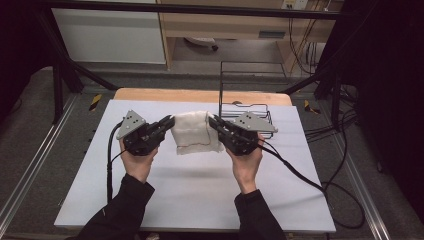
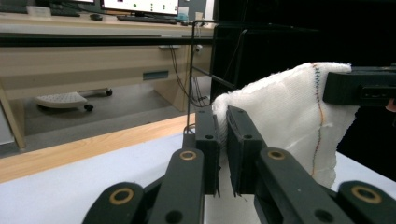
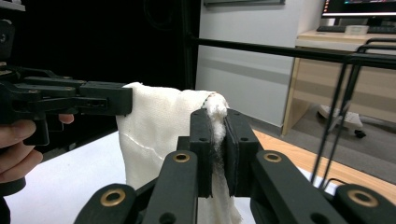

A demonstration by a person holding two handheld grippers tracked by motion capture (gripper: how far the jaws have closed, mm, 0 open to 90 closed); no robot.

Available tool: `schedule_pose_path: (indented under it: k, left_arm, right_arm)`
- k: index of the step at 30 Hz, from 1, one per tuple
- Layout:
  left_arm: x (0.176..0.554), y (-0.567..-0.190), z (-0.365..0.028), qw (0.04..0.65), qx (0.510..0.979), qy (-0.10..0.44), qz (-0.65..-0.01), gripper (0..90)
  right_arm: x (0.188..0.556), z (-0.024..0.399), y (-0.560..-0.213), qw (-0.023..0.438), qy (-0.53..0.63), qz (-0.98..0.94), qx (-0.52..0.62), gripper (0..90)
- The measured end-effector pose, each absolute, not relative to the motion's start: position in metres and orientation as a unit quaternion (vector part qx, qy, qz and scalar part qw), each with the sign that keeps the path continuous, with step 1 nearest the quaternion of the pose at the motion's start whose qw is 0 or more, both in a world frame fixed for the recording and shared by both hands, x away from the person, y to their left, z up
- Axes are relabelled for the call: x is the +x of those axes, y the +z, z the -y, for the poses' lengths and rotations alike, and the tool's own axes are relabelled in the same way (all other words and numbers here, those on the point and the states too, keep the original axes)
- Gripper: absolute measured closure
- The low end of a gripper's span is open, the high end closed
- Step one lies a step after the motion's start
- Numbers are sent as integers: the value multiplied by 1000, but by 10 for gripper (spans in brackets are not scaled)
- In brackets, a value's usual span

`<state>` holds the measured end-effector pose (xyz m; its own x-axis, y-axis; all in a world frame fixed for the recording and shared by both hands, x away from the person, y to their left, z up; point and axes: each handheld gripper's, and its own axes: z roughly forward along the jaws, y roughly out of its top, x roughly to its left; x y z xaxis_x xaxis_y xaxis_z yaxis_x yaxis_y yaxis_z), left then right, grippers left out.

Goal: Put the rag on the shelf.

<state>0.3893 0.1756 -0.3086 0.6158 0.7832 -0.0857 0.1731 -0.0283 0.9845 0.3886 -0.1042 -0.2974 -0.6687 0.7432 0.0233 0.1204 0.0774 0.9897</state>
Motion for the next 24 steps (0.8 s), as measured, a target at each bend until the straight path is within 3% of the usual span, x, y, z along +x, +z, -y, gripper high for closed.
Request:
schedule_pose_path:
  k: [24]
  left_arm:
    - [403, -278, -130, 623, 665, 249, -328, 835]
  right_arm:
    - [383, 147, -274, 290, 618, -654, 326, 831]
